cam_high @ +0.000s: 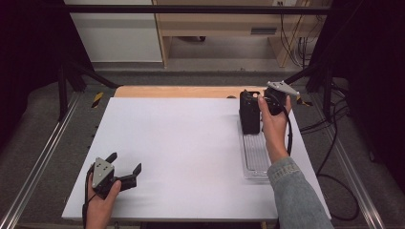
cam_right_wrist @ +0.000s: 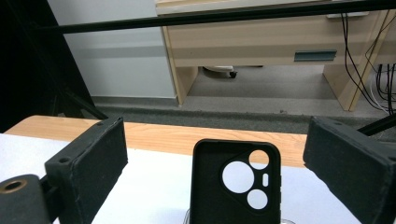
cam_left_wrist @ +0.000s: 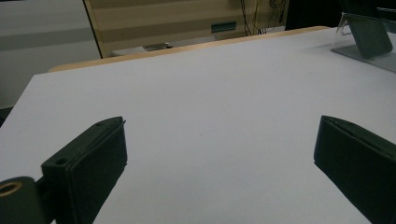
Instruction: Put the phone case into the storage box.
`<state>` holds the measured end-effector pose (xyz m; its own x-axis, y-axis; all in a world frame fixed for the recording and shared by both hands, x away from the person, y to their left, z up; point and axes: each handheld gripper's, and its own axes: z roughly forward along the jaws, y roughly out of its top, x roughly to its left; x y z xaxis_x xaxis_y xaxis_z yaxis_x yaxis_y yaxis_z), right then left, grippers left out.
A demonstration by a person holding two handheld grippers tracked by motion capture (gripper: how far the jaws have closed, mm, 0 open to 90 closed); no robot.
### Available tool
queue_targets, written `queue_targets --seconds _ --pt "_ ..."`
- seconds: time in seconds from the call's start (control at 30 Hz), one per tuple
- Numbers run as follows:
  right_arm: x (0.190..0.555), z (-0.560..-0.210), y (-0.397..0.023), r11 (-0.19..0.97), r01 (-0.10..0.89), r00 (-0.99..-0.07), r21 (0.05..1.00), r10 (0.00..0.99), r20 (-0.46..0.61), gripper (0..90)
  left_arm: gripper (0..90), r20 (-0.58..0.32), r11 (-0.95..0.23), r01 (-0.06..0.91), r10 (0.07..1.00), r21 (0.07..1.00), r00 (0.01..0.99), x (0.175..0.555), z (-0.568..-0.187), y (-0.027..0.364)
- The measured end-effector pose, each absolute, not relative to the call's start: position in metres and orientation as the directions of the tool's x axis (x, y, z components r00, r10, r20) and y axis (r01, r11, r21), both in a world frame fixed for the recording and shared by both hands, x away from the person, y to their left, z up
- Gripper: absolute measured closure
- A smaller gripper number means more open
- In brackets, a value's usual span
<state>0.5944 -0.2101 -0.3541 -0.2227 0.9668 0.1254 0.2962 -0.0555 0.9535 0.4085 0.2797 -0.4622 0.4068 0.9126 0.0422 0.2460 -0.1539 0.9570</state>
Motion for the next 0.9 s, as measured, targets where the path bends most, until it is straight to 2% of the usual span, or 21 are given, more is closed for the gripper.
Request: queue_targets --seconds 0.9 --pt "0.577 -0.341 -0.212 -0.056 0.264 -0.278 0.963 0.952 0.132 5.5 2.6 0.052 -0.164 0.249 0.913 0.954 0.404 0.408 -0.462 0.280"
